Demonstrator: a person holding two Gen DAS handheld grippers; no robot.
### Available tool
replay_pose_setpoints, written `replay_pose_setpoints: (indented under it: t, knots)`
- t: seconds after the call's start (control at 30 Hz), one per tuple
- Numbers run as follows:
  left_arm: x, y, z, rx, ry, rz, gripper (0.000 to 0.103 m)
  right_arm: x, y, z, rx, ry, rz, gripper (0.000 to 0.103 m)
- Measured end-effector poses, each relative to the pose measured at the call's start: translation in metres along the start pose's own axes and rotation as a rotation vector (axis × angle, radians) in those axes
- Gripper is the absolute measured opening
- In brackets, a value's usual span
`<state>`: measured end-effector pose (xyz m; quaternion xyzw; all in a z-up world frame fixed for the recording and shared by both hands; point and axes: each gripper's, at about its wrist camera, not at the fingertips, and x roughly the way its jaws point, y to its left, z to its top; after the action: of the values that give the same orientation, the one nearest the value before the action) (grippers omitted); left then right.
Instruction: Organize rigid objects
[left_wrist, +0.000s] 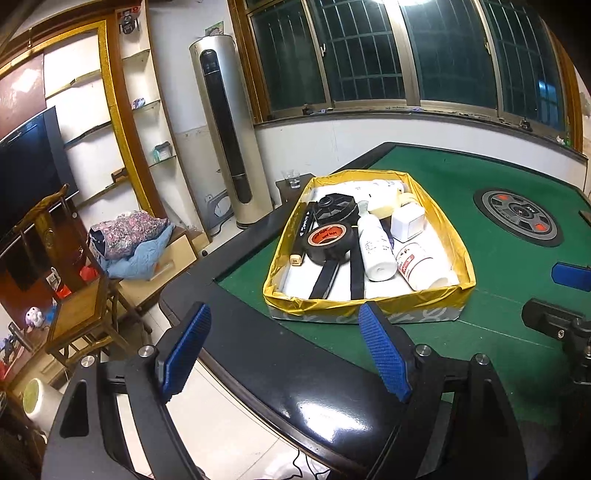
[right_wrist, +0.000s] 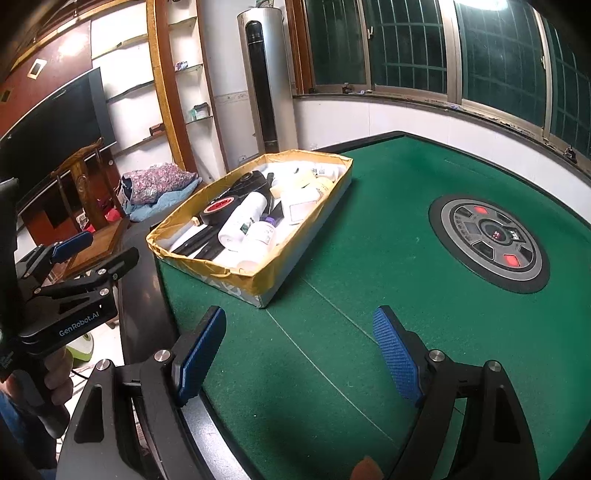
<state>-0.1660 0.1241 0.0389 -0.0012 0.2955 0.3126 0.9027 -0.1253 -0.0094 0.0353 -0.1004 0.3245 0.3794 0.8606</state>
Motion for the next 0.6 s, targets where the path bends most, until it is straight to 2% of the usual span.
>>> replay_pose_setpoints:
  t: [0.6]
  knots:
    - [-0.0013,0.0032,-0.0018,0.004,-0.007,0.007,0.083,0.0021,0.0028,0.0001,-0.005,0.011,0.0,0.078]
